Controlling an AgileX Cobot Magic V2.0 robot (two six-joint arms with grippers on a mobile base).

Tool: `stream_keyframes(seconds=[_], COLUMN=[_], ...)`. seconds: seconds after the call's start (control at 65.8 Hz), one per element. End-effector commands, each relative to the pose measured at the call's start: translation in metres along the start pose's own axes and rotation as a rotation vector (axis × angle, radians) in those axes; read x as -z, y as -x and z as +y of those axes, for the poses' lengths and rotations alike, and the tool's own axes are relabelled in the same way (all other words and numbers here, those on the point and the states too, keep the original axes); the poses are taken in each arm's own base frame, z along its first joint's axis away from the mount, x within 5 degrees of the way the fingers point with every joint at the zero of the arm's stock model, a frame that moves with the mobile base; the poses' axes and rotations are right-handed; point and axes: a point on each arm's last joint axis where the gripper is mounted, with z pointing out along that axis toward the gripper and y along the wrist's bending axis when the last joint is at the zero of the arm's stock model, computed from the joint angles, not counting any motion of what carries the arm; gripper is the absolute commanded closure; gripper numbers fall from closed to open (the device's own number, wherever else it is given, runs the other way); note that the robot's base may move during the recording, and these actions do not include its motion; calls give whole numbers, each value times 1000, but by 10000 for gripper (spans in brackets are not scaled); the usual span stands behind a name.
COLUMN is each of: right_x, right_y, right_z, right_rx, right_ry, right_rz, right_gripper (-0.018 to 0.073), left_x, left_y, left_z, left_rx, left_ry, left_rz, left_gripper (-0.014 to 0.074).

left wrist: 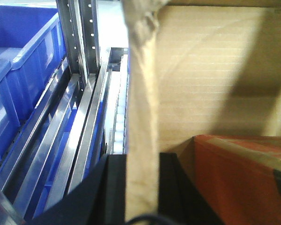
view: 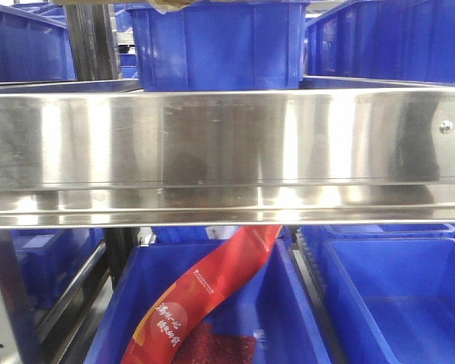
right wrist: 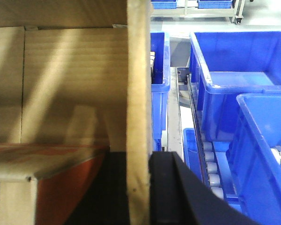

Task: Stack two boxes on right shelf middle
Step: 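Lower the stacked boxes onto the middle shelf with both grippers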

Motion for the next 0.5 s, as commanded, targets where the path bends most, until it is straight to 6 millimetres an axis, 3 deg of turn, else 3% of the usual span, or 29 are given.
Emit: stream_keyframes(seconds=[0.0, 0.289, 0.486], right_x=[11, 11, 8], right_y=[12, 11, -5], right_z=[-5, -5, -3], right_rx=[15, 15, -42], right_ry=[-8, -11, 1], right_rz=[-84, -78, 87], right_gripper=[712, 712, 712], left_x=[7, 7, 6], left_y=[9, 9, -4], left_z=[6, 6, 3], left_rx=[-13, -11, 42], left_ry=[23, 20, -7], left_rz=[-64, -62, 76], left_gripper=[708, 708, 708])
